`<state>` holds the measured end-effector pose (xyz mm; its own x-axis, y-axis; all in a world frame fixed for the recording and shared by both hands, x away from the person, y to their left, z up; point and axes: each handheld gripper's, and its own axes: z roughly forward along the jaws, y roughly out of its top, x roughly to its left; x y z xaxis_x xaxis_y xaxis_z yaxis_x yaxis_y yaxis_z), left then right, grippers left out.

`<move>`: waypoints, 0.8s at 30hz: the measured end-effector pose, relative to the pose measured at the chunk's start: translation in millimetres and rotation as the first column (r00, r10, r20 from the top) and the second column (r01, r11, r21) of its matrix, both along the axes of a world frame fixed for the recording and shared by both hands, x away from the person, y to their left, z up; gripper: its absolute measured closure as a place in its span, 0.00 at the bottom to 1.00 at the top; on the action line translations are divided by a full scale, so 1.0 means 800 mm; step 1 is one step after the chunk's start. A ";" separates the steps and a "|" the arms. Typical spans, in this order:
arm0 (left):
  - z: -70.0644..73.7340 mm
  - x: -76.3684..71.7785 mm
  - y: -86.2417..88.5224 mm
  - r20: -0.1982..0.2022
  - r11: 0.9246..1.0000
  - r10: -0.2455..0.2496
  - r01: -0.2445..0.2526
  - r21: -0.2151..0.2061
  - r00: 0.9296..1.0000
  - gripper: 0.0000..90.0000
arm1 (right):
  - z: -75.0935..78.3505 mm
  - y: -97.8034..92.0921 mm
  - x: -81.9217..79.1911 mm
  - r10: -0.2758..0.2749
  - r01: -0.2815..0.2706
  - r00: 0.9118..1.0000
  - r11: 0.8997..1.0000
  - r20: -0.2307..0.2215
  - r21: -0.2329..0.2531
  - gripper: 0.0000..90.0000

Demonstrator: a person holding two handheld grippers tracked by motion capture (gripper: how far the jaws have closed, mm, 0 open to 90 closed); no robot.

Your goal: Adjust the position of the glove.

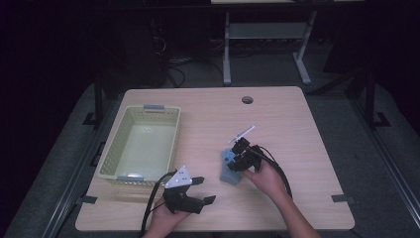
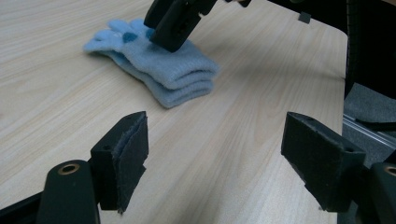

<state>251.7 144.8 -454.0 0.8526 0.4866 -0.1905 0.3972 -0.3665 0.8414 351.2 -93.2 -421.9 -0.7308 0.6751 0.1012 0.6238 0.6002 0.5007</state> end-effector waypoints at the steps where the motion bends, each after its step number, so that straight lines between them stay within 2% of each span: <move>1: 0.000 0.000 0.000 -0.005 1.000 0.003 -0.003 -0.001 1.000 0.26 | 0.003 0.001 -0.003 -0.001 0.001 1.000 1.000 0.019 0.002 0.70; 4: -0.001 0.000 -0.001 -0.009 1.000 0.002 -0.002 0.008 1.000 0.26 | 0.000 0.001 -0.004 0.003 -0.003 1.000 1.000 0.018 0.012 0.74; 8: -0.002 -0.001 -0.002 -0.016 1.000 0.006 -0.006 0.008 1.000 0.26 | -0.014 0.004 -0.003 0.003 -0.003 1.000 1.000 -0.004 -0.006 0.75; 9: -0.002 -0.001 -0.002 -0.017 1.000 0.006 -0.006 0.006 1.000 0.26 | -0.020 0.003 -0.002 0.003 -0.003 1.000 1.000 -0.016 0.000 0.75; 10: -0.002 -0.001 -0.002 -0.017 1.000 0.007 -0.007 0.007 1.000 0.26 | -0.024 -0.001 -0.001 -0.009 0.009 1.000 0.999 -0.023 0.031 0.74; 11: -0.002 -0.001 -0.002 -0.018 1.000 0.007 -0.007 0.008 1.000 0.26 | -0.024 -0.001 -0.001 -0.009 0.009 1.000 0.999 -0.023 0.031 0.74; 13: -0.003 0.000 0.000 -0.034 1.000 0.011 -0.011 -0.003 0.999 0.26 | -0.021 -0.008 -0.002 -0.030 0.032 0.999 0.997 -0.023 0.064 0.66; 15: -0.003 0.000 0.000 -0.034 1.000 0.015 -0.015 -0.004 0.999 0.26 | -0.020 -0.011 -0.003 -0.036 0.038 0.999 0.996 -0.020 0.082 0.64; 16: -0.003 0.001 -0.001 -0.059 0.999 0.031 -0.033 -0.023 0.998 0.26 | -0.019 -0.019 -0.007 -0.056 0.059 0.998 0.991 -0.028 0.118 0.58; 18: -0.003 0.002 -0.001 -0.067 0.999 0.041 -0.043 -0.025 0.997 0.27 | -0.018 -0.022 -0.009 -0.067 0.070 0.997 0.990 -0.030 0.126 0.54; 20: 0.001 -0.001 -0.007 -0.097 0.996 0.089 -0.091 -0.019 0.991 0.27 | -0.015 -0.035 -0.017 -0.099 0.103 0.995 0.979 -0.032 0.175 0.48; 21: 0.001 -0.001 -0.007 -0.097 0.996 0.089 -0.091 -0.019 0.991 0.27 | -0.015 -0.035 -0.017 -0.099 0.103 0.995 0.979 -0.032 0.175 0.48; 22: 0.004 -0.002 -0.009 -0.097 0.995 0.102 -0.104 -0.008 0.990 0.27 | -0.013 -0.040 -0.020 -0.108 0.113 0.993 0.976 -0.038 0.188 0.45; 23: 0.011 -0.003 -0.012 -0.102 0.993 0.119 -0.121 -0.011 0.988 0.27 | -0.011 -0.049 -0.027 -0.133 0.141 0.990 0.968 -0.053 0.209 0.40; 24: 0.011 -0.003 -0.012 -0.102 0.993 0.119 -0.121 -0.011 0.988 0.27 | -0.011 -0.049 -0.027 -0.133 0.141 0.990 0.968 -0.053 0.209 0.40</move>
<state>249.5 135.1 -445.1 0.7643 0.5803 -0.2812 0.5203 -0.2974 0.8005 329.7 -132.4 -430.3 -0.6254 0.7289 0.2786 0.7138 0.3903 0.5815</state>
